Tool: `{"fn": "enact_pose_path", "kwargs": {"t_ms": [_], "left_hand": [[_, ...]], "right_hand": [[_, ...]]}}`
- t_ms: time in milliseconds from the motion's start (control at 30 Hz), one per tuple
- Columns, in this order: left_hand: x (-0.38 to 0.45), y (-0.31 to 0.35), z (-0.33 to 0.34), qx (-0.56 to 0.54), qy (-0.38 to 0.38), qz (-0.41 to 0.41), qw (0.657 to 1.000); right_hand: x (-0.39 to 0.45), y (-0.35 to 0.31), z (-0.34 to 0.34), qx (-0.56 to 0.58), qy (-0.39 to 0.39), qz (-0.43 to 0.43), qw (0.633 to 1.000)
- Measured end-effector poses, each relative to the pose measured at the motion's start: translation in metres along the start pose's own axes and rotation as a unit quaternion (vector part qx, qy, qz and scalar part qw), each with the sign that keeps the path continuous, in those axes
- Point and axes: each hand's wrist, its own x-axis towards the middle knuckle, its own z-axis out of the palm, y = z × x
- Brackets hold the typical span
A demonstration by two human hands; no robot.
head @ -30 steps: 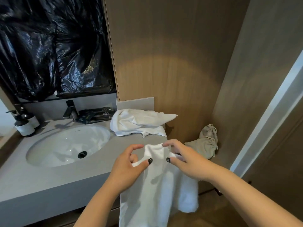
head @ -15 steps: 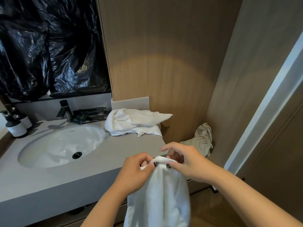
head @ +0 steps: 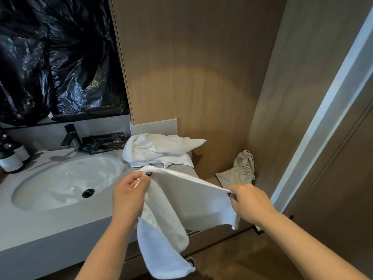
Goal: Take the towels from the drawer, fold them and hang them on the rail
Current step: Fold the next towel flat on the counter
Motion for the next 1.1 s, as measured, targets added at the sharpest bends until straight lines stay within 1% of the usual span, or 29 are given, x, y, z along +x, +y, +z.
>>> {"fn": "enact_pose_path", "kwargs": {"t_ms": [33, 67, 133, 167, 233, 333, 400, 433, 467, 500, 567, 600, 633, 700, 833, 867, 1033, 1100], "left_hand": [[-0.001, 0.0, 0.003, -0.006, 0.015, -0.019, 1.0], [-0.001, -0.001, 0.005, -0.017, 0.023, -0.047, 0.998], [-0.003, 0.001, 0.009, -0.069, 0.004, -0.119, 0.99], [-0.005, 0.002, 0.012, -0.095, -0.013, -0.153, 0.984], [-0.01, 0.004, 0.017, -0.131, -0.046, -0.196, 0.971], [-0.018, 0.005, 0.022, -0.148, -0.07, -0.225, 0.96], [-0.021, 0.005, 0.022, -0.167, -0.086, -0.241, 0.952], [-0.023, 0.005, 0.022, -0.17, -0.093, -0.244, 0.95], [-0.023, 0.004, 0.021, -0.168, -0.099, -0.246, 0.95], [-0.023, 0.004, 0.02, -0.167, -0.105, -0.246, 0.949], [-0.024, 0.002, 0.018, -0.173, -0.125, -0.248, 0.945], [-0.024, 0.002, 0.018, -0.174, -0.138, -0.249, 0.943], [-0.025, 0.002, 0.017, -0.175, -0.148, -0.251, 0.94], [-0.024, 0.001, 0.014, -0.175, -0.163, -0.249, 0.938], [-0.022, 0.0, 0.012, -0.164, -0.195, -0.227, 0.94], [-0.022, 0.0, 0.011, -0.165, -0.197, -0.222, 0.941], [-0.021, 0.003, 0.007, -0.181, -0.194, -0.208, 0.941], [-0.021, 0.005, 0.005, -0.189, -0.194, -0.2, 0.942]], "right_hand": [[-0.001, -0.004, -0.003, 0.07, -0.006, 0.014, 0.997], [-0.003, -0.009, -0.007, 0.18, -0.014, 0.028, 0.983], [-0.006, -0.026, -0.019, 0.385, -0.038, 0.054, 0.921], [-0.008, -0.034, -0.025, 0.443, -0.054, 0.056, 0.893], [-0.01, -0.049, -0.034, 0.5, -0.072, 0.033, 0.862], [-0.013, -0.065, -0.042, 0.56, -0.092, -0.003, 0.823], [-0.013, -0.07, -0.045, 0.577, -0.121, -0.018, 0.807], [-0.013, -0.071, -0.047, 0.568, -0.137, -0.032, 0.811], [-0.013, -0.071, -0.049, 0.54, -0.145, -0.044, 0.828], [-0.012, -0.07, -0.049, 0.487, -0.143, -0.056, 0.86], [-0.011, -0.067, -0.047, 0.314, -0.104, -0.072, 0.941], [-0.011, -0.066, -0.046, 0.24, -0.077, -0.079, 0.964], [-0.011, -0.065, -0.045, 0.198, -0.055, -0.085, 0.975], [-0.009, -0.061, -0.04, 0.175, -0.035, -0.093, 0.98], [-0.002, -0.053, -0.028, 0.105, -0.039, -0.103, 0.988], [-0.002, -0.052, -0.026, 0.106, -0.036, -0.11, 0.988], [0.002, -0.051, -0.031, 0.175, 0.056, -0.189, 0.965], [0.001, -0.056, -0.035, 0.254, 0.033, -0.195, 0.947]]}}
